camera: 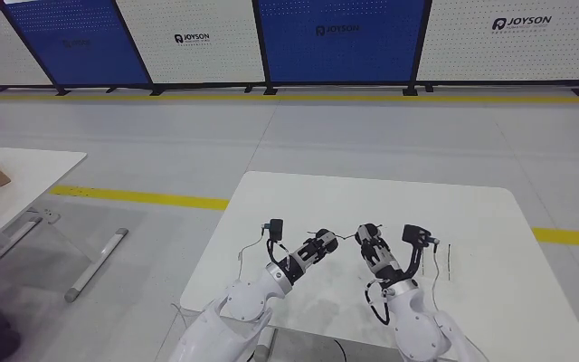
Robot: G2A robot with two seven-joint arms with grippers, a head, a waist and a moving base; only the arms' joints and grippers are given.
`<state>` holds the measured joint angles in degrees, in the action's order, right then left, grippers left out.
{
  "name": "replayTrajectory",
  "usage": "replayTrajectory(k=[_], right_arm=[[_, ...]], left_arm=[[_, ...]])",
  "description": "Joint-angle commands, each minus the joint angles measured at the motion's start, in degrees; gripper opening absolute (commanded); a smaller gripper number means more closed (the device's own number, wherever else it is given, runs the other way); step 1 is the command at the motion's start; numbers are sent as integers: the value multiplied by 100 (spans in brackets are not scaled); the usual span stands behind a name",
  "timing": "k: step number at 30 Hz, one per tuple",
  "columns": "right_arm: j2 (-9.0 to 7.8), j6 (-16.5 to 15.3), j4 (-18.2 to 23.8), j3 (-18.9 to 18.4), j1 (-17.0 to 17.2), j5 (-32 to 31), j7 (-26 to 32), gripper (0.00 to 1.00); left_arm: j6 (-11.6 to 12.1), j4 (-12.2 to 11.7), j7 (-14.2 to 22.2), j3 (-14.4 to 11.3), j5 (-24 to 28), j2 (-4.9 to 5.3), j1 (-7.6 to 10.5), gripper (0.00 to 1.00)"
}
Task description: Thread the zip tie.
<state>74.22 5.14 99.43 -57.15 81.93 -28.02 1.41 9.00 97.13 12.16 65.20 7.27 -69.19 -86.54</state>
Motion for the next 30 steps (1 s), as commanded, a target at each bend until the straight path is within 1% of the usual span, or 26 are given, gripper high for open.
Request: replayTrajectory(k=[1,5,11,15,30], right_arm=[[11,-20,-18,-8,-13,67,49,0],[26,-91,-15,-39,-7,202,142,0],[29,-123,99,-171,149,208,-27,0],[27,-127,167,-234,232,173,-33,0],[86,-111,124,-228,215,107,-50,0]], left_arm=[[0,0,0,0,0,0,0,0],[0,0,0,0,0,0,0,0],[0,0,0,0,0,0,0,0],[0,0,0,0,0,0,0,0],[0,0,0,0,0,0,0,0]])
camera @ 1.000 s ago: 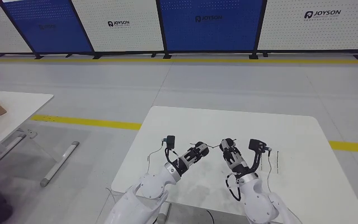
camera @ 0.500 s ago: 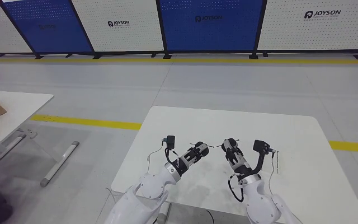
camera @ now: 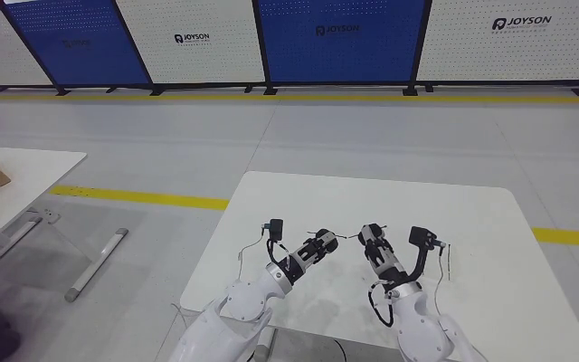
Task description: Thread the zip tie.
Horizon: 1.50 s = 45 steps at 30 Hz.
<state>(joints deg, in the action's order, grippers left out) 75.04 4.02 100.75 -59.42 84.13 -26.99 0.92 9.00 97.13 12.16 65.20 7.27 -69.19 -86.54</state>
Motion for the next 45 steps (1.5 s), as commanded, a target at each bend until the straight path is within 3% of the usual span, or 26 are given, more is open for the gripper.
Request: replayTrajectory(k=[1,21,34,45], right_arm=[[9,0,-18,1,-9,-1,5,0],[86,-17,-137,39,-99,-29,146,0],[180,-161,-521,173,-260,231,148,0],[134,-188,-40,-157,122,-34,-103,0]], left_arm=[[0,0,0,0,0,0,0,0],[0,0,0,0,0,0,0,0],[0,0,0,0,0,0,0,0],[0,0,0,0,0,0,0,0]])
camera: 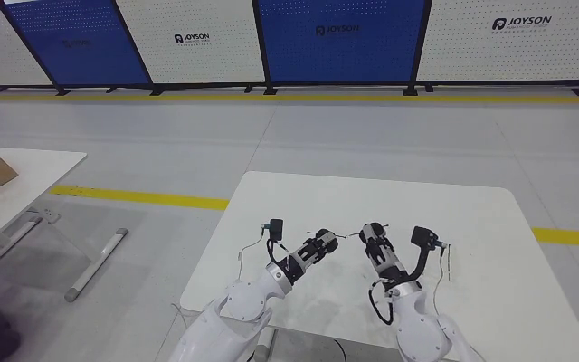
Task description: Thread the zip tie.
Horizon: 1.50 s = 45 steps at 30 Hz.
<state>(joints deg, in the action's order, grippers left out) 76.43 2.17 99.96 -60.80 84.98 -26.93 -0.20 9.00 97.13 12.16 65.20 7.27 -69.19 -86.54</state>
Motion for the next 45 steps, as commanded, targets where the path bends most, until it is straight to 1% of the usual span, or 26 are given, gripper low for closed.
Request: replayTrajectory(k=[1,5,10,22,23,25,27,36,41,45], right_arm=[[-8,1,60,-27,58,-74,18,0],[0,41,67,-12,84,-177,-6,0],[25,130,61,70,83,-428,-191,0],[36,140,69,91,88,-388,-201,0],[36,140,69,91,88,-388,-201,0],[36,140,69,91,88,-388,-201,0],[36,140,69,91,88,-388,-201,0],[41,139,55,82,90,-386,-224,0],[86,259,20,157,-24,-424,-305,0],[121,309,-84,256,-143,-435,-188,0]], left_arm=[[0,0,0,0,0,0,0,0],[0,0,0,0,0,0,0,0],[0,0,0,0,0,0,0,0],[-2,6,-4,-9,34,-3,-1,0],[-4,11,-18,-3,42,-4,6,0],[-3,7,-248,24,-267,3,-5,0],[6,16,-327,16,-311,0,-28,0],[4,11,-320,25,-346,4,-30,0],[4,11,-320,25,-346,4,-30,0],[4,11,-320,25,-346,4,-30,0]])
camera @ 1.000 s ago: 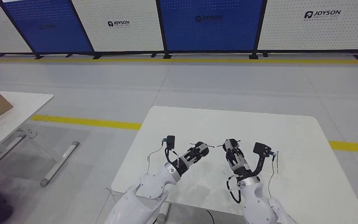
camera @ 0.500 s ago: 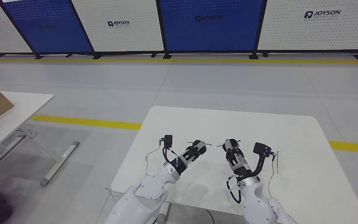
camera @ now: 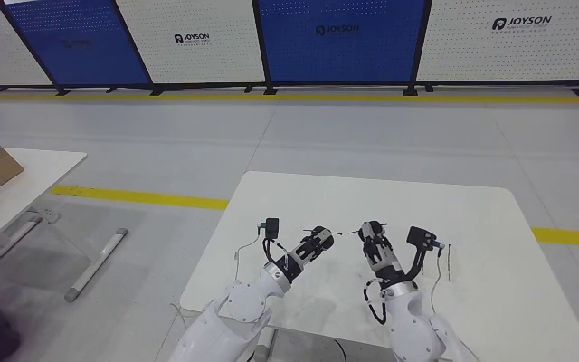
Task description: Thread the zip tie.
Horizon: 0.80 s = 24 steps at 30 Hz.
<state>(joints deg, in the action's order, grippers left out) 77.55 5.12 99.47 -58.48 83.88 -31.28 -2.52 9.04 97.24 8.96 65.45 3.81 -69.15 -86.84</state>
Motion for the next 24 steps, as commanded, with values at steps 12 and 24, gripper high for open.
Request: replayTrajectory(k=[12,24], right_arm=[[61,49,-160,60,-157,-50,177,0],[103,84,-257,61,-199,-74,282,0]], left_arm=[[0,0,0,0,0,0,0,0],[0,0,0,0,0,0,0,0]])
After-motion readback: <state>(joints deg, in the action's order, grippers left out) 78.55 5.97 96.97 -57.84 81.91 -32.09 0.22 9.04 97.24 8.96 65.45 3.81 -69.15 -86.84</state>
